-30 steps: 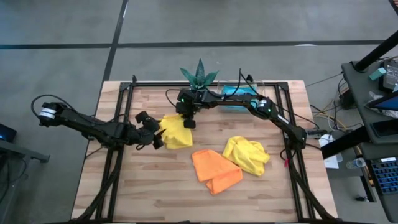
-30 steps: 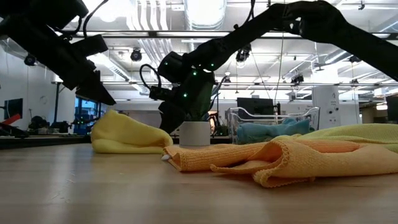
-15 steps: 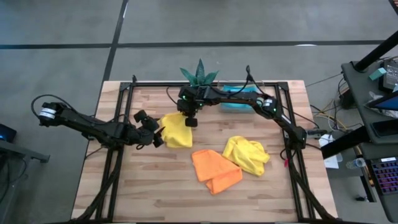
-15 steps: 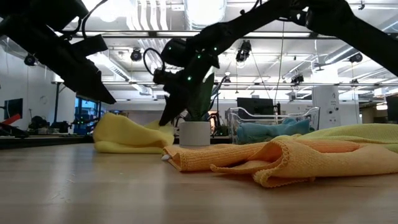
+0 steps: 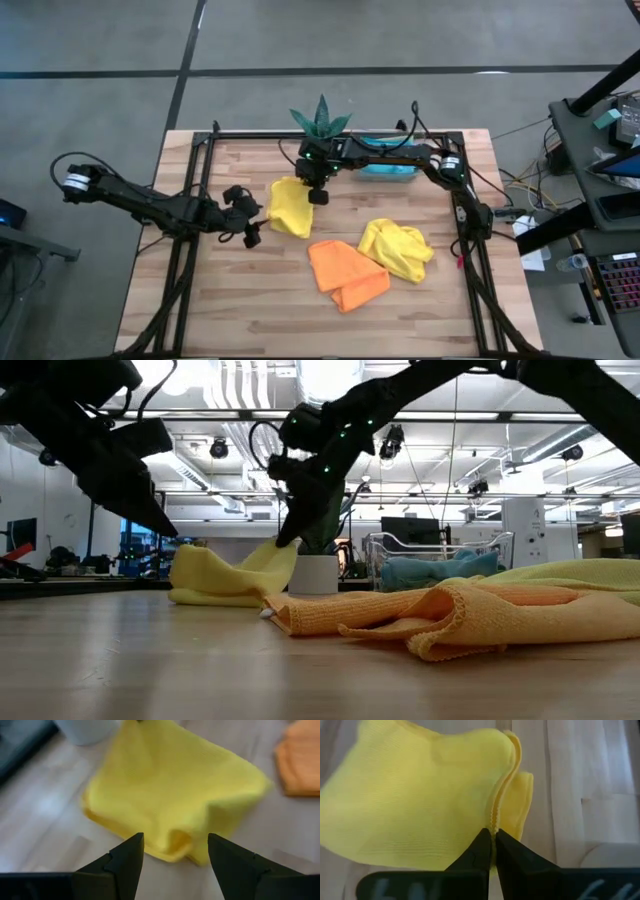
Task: Fold microfiber towels
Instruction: Fold the left yellow microfiber towel
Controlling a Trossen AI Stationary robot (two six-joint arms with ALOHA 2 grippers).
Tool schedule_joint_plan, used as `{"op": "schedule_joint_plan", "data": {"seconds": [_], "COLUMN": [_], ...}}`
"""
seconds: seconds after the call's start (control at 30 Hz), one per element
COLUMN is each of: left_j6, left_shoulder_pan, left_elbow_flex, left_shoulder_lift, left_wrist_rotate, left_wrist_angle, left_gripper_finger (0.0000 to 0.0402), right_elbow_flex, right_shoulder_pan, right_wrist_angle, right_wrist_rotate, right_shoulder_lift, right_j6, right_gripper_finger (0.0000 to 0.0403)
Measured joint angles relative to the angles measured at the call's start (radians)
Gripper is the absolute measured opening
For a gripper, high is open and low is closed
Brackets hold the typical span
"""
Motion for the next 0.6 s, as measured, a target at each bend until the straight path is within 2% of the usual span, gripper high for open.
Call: {"op": "schedule_joint_plan", "data": {"seconds": [0.2,0.33,0.6], "left_j6": [-0.040,-0.074,-0.070], "left_shoulder_pan": [-0.014,-0.038,-0.046], "left_elbow_flex": [-0.001,-0.013,-0.040], "left_shoulder_lift": [0.015,0.049,0.225], "left_wrist_rotate": [0.146,0.173,0.167], "left_wrist_angle": [0.024,0.054,0.283], "left_gripper_finger": [0.0204,0.0189,0.0118], "right_elbow_flex": [-0.125,-0.227,-0.343], "right_shoulder_pan": [0.000,0.000,0.001], "right_wrist_angle": [0.089,0.173,0.262], "right_wrist_rotate": [0.002,0.009,0.017], "right_shoulder_lift": [-0.094,-0.151,-0.194], "right_j6": [0.017,0.018,0.062], "right_gripper_finger": [0.0011,0.0011,0.0011]}}
